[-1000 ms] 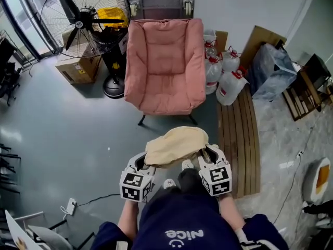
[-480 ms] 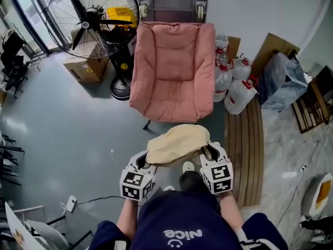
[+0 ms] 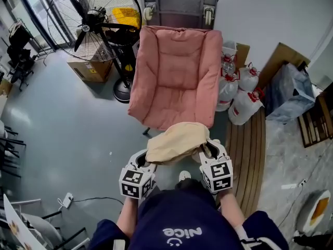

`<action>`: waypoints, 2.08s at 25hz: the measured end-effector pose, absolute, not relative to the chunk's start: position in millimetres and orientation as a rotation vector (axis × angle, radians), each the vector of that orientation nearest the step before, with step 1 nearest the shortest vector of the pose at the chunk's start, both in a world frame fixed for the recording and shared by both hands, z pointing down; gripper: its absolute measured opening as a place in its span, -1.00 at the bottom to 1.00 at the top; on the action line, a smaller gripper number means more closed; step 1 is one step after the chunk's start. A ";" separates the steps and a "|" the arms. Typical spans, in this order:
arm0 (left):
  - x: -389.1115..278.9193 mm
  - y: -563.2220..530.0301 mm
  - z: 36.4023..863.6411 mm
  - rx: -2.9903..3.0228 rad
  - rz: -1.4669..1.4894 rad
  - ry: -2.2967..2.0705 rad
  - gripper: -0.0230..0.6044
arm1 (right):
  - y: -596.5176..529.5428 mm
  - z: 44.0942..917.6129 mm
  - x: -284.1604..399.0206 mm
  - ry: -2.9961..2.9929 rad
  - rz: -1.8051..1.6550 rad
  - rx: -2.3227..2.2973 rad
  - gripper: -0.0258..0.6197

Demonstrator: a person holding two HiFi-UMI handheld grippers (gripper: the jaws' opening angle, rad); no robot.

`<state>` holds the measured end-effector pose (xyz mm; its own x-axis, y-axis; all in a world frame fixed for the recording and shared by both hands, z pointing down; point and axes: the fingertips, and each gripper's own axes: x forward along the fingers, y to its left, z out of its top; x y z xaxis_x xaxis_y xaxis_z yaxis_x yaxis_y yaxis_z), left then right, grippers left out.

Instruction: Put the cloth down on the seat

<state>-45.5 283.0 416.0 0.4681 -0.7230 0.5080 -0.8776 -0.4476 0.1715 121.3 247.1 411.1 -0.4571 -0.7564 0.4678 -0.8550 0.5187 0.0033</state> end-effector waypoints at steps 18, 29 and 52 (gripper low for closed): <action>1.8 205.5 434.6 2.257 0.480 -1.384 -0.57 | 163.3 429.5 166.3 -2.364 0.334 1.254 -0.62; -28.1 118.8 445.9 2.335 0.502 -1.290 -0.57 | 93.5 434.6 141.2 -2.287 0.347 1.348 -0.62; -141.3 -90.0 458.8 2.478 0.608 -1.036 -0.57 | -75.9 451.8 25.2 -2.131 0.434 1.537 -0.62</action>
